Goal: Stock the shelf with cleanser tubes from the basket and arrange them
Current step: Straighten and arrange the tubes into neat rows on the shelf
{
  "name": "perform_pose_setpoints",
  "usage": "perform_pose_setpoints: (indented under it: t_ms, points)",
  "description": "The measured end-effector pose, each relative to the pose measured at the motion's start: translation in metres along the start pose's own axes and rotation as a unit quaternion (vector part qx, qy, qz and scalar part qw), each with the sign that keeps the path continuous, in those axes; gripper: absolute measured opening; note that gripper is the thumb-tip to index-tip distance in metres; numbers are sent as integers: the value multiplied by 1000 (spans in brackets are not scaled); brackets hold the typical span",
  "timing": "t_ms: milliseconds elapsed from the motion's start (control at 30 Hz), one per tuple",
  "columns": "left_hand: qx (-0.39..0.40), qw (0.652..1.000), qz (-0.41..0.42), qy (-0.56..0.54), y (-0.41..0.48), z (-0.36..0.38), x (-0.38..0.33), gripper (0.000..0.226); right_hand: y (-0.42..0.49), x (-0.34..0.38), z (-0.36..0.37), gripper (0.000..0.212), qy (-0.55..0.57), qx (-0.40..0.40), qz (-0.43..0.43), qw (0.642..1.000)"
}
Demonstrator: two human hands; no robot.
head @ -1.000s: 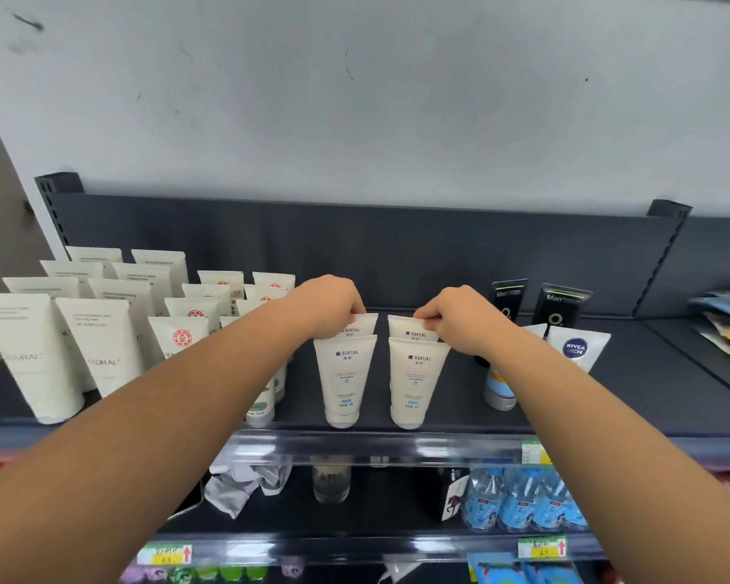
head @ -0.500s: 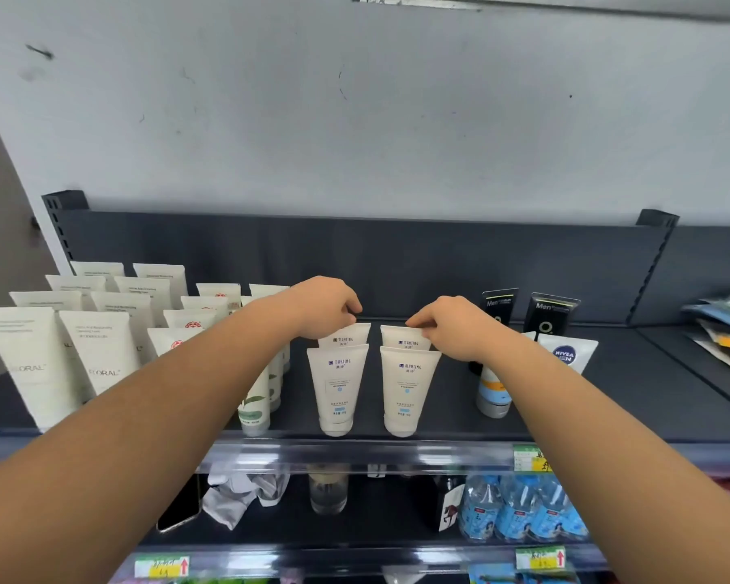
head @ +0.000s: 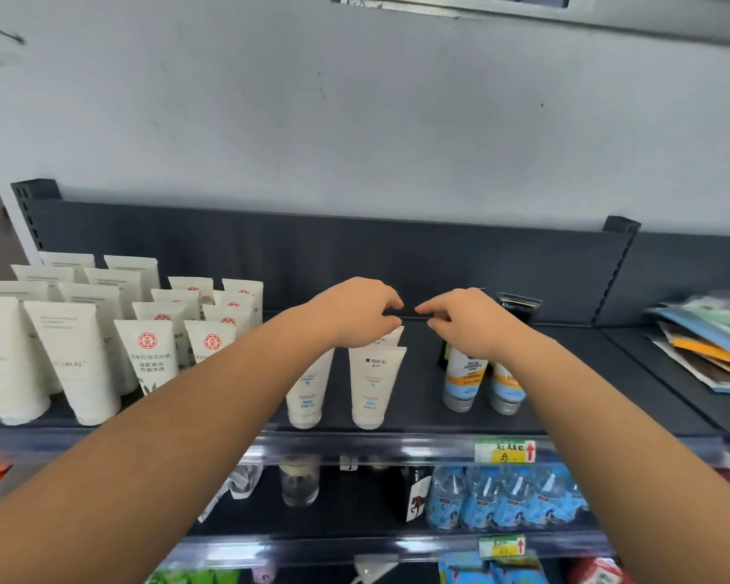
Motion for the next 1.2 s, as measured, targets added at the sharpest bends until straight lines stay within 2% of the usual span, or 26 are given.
perform_pose_setpoints:
  t_ms: [100, 333, 533, 667, 767, 1000, 1200]
  points:
    - [8, 1000, 7, 3, 5, 6, -11, 37, -15, -17, -8, 38, -8, -11, 22, 1000]
    - [33, 997, 61, 11, 21, 22, -48, 43, -60, -80, -17, 39, -30, -19, 113, 993]
    - [19, 998, 61, -7, 32, 33, -65, 53, -88, -124, -2, 41, 14, -37, 170, 985]
    - [-4, 998, 47, -29, 42, 38, -78, 55, -94, -140, 4, 48, 58, -73, 176, 980]
    - [-19, 999, 21, -42, 52, 42, -84, 54, -89, -147, 6, 51, 60, -71, 170, 981]
    - [13, 995, -63, -78, 72, 81, -83, 33, -66, -160, 17, 38, 55, -57, 122, 989]
    - [-35, 992, -89, -87, 77, 91, -78, 32, -57, -168, 30, 35, 108, -94, 71, 987]
Point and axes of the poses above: each hand's wrist, its own y-axis towards the middle knuckle, its own z-axis out of the palm, x = y × z, the point moved 9 cm from there along y, towards the middle knuckle, and after that the axes turned 5 degrees about x, right-handed, at the moved point
